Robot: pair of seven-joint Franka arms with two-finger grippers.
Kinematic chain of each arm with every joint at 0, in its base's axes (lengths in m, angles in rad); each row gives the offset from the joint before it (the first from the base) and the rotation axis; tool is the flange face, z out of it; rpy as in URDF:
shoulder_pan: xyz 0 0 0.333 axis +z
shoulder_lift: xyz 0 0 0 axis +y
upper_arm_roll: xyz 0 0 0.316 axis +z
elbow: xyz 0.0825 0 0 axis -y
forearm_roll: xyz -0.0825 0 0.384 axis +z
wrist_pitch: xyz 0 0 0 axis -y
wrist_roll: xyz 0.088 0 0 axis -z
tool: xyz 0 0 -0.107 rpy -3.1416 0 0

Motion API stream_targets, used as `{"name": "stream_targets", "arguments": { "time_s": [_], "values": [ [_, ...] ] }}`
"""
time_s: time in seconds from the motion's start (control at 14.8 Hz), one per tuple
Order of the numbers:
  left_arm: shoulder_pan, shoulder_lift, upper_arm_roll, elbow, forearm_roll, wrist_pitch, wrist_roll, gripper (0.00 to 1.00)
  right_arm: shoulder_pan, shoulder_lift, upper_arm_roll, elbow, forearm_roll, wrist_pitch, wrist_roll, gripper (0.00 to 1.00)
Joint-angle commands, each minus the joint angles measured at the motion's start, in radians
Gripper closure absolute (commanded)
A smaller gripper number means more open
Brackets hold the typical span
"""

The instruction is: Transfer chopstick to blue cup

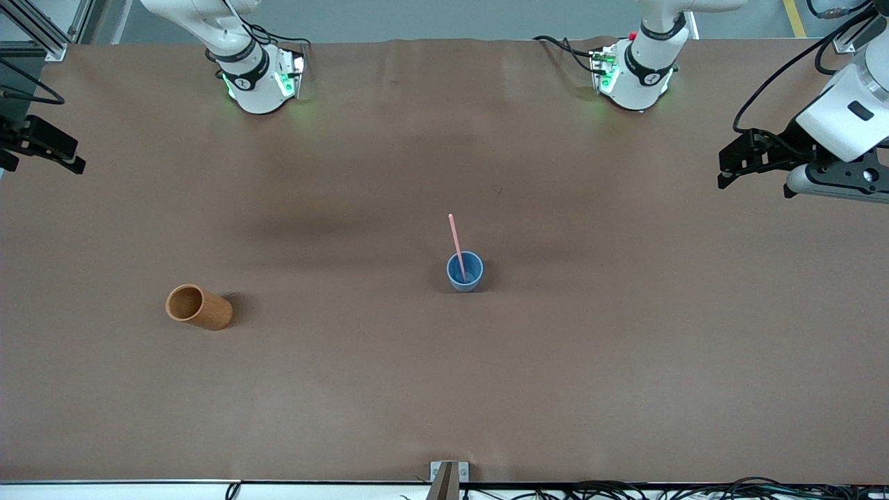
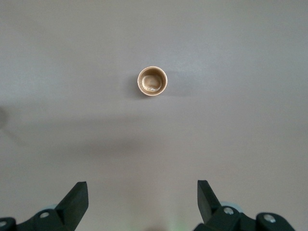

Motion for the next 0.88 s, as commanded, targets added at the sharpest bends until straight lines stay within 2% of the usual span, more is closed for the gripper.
{"name": "stream_targets", "arguments": {
  "time_s": [0.0,0.81],
  "values": [
    [0.002,0.004,0.0,0.015,-0.007,-0.015,-0.004,0.0,-0.019,-0.025,0.032,-0.028,0.007,-0.002,-0.044,0.0],
    [0.001,0.004,0.0,0.015,-0.007,-0.015,-0.002,0.0,-0.027,-0.019,0.017,-0.027,0.029,0.019,-0.09,0.0]
  ]
}}
